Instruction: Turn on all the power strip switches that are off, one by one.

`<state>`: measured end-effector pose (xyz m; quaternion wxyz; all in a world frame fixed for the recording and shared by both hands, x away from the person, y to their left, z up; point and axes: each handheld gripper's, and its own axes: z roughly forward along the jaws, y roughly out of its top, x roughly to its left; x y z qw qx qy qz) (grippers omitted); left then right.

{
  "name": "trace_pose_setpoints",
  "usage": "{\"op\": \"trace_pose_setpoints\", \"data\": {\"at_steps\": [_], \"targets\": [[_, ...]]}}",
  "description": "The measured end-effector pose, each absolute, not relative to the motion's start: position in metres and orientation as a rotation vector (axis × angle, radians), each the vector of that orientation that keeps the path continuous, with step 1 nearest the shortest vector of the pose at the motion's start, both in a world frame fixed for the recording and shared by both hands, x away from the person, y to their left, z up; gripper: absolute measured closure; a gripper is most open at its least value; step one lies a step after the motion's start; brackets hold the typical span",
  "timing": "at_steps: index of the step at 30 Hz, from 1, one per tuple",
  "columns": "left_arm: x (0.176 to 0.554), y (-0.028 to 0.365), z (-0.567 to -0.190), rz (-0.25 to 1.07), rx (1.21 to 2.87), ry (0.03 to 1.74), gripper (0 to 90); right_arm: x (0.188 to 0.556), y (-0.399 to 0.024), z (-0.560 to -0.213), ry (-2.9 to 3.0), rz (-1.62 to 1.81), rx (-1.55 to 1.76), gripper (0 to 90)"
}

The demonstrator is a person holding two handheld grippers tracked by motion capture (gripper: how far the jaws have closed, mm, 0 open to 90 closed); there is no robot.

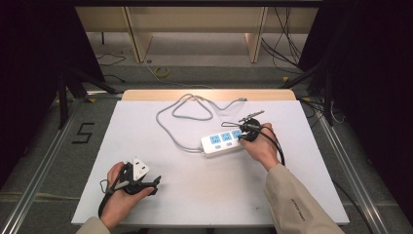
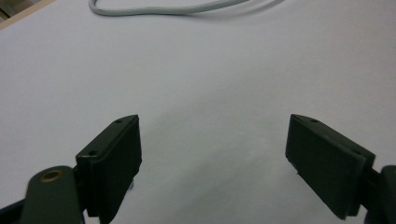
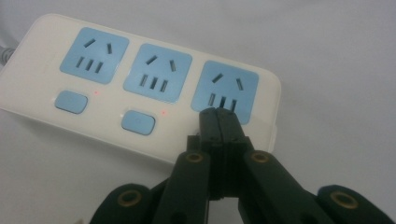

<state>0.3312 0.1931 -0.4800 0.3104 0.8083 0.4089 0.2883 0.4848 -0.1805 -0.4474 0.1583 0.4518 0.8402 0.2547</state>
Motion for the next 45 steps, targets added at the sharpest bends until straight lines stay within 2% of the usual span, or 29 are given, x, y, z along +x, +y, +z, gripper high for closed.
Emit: {"op": "trace_pose_setpoints", "data": {"at_steps": [30, 45], "targets": [[0.331, 0.192, -0.48, 0.755, 2.136, 1.083, 18.3, 0.475, -0.185, -0.438, 2.389, 0.798, 1.243, 90.0], [0.331, 0.192, -0.481, 0.749, 2.14, 1.086, 18.4, 0.459, -0.199, -0.436, 2.38, 0.835, 1.235, 84.5]]}}
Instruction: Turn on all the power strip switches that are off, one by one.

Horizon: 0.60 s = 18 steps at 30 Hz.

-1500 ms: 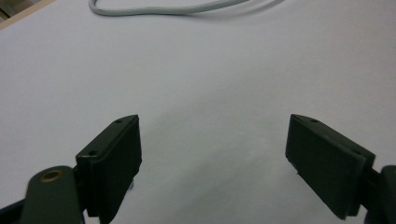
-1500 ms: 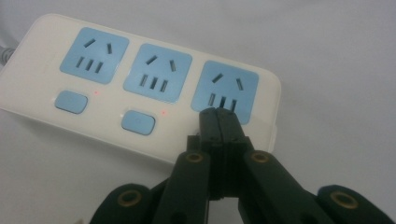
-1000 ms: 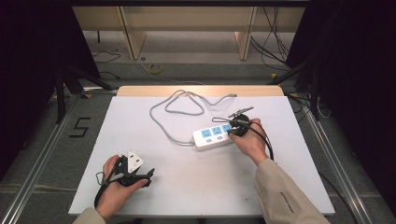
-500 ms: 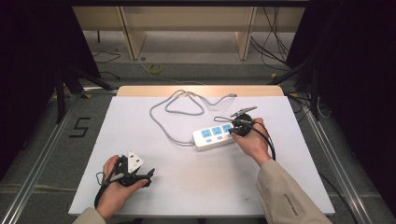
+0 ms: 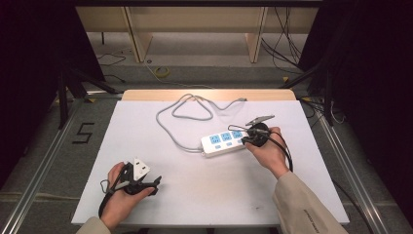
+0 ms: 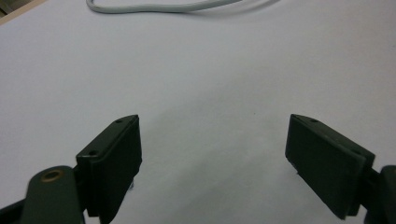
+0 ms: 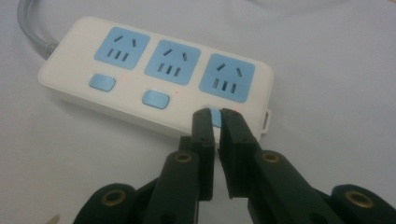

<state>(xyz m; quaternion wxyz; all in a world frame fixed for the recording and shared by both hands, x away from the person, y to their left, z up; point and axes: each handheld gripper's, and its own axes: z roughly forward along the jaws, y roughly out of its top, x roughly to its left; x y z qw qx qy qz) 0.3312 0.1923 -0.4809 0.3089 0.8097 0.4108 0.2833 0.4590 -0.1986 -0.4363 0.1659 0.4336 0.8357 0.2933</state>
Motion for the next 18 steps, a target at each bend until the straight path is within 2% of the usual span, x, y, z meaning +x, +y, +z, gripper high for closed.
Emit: {"op": "trace_pose_setpoints", "data": {"at_steps": [18], "targets": [[0.331, 0.192, -0.482, 0.746, 2.134, 1.094, 18.5, 0.435, -0.235, -0.441, 2.327, 0.917, 1.292, 68.8]]}}
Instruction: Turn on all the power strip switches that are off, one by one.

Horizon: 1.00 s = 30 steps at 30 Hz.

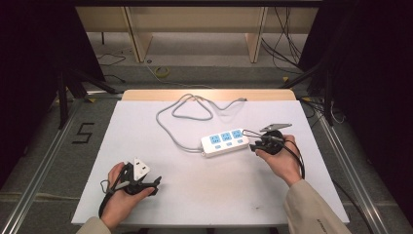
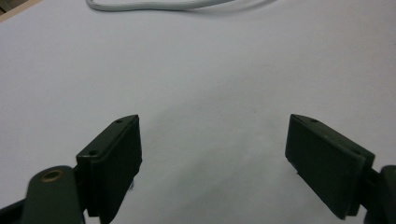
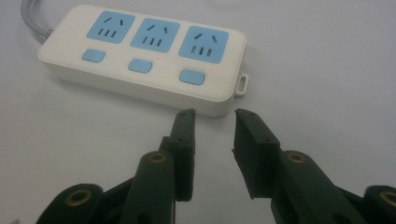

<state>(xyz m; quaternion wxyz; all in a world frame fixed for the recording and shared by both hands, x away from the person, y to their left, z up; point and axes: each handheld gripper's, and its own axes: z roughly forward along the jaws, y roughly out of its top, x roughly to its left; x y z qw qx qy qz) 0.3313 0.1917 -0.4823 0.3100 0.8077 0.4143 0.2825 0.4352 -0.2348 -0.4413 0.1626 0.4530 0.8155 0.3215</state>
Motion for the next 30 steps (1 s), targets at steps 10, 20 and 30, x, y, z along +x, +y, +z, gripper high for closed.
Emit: {"op": "trace_pose_setpoints", "data": {"at_steps": [10, 20, 30], "targets": [[0.331, 0.192, -0.482, 0.745, 2.142, 1.094, 18.5, 0.419, -0.246, -0.446, 2.314, 0.947, 1.293, 60.6], [0.331, 0.192, -0.483, 0.747, 2.145, 1.093, 18.5, 0.403, -0.255, -0.454, 2.296, 0.971, 1.288, 55.8], [0.331, 0.191, -0.483, 0.746, 2.144, 1.094, 18.5, 0.392, -0.257, -0.458, 2.287, 0.991, 1.253, 54.0]]}}
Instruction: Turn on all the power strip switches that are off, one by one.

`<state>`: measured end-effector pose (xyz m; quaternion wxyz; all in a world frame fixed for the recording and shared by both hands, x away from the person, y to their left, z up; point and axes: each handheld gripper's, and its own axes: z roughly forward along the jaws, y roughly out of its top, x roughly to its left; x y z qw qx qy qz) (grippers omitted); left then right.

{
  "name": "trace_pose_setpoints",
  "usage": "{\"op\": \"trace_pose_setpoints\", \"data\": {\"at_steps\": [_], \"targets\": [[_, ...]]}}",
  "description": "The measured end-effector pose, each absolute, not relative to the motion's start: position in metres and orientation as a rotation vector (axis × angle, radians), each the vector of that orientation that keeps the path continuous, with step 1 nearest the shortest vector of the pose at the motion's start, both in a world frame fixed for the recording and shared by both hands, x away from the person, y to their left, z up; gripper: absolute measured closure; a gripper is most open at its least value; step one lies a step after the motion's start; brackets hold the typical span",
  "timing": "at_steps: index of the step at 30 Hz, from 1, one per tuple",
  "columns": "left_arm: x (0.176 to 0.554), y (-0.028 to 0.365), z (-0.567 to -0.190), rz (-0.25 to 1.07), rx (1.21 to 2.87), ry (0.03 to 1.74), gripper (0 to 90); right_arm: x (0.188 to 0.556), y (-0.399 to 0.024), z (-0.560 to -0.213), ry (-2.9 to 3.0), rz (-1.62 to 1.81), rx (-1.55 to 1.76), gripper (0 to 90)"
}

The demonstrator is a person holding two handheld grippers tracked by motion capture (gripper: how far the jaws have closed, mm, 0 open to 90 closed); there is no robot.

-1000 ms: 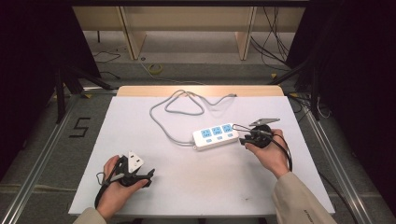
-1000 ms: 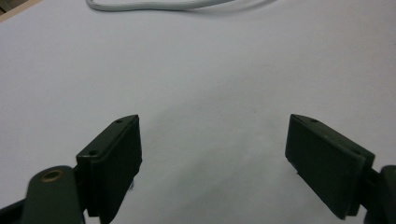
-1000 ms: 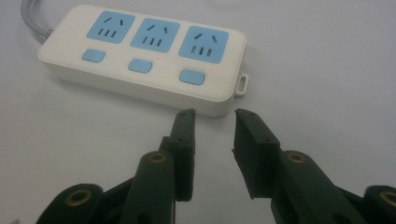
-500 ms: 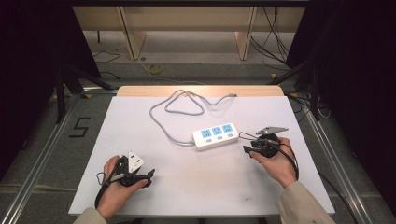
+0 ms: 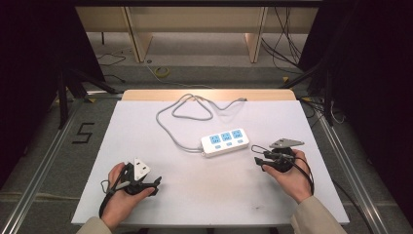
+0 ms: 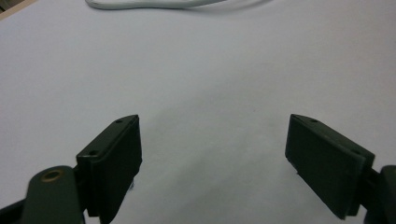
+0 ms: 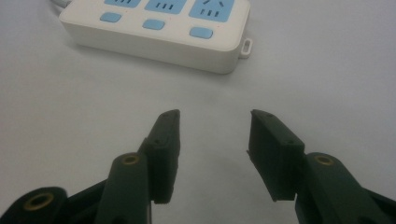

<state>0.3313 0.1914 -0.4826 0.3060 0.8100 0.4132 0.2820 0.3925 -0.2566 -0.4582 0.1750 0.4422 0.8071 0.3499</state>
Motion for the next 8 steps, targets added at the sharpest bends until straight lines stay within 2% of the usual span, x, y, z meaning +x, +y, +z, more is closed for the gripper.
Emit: {"op": "trace_pose_setpoints", "data": {"at_steps": [8], "targets": [[0.3285, 0.1833, -0.481, 0.713, 2.137, 1.077, 18.7, 0.3902, -0.2579, -0.4576, 2.277, 1.008, 1.249, 53.0]]}}
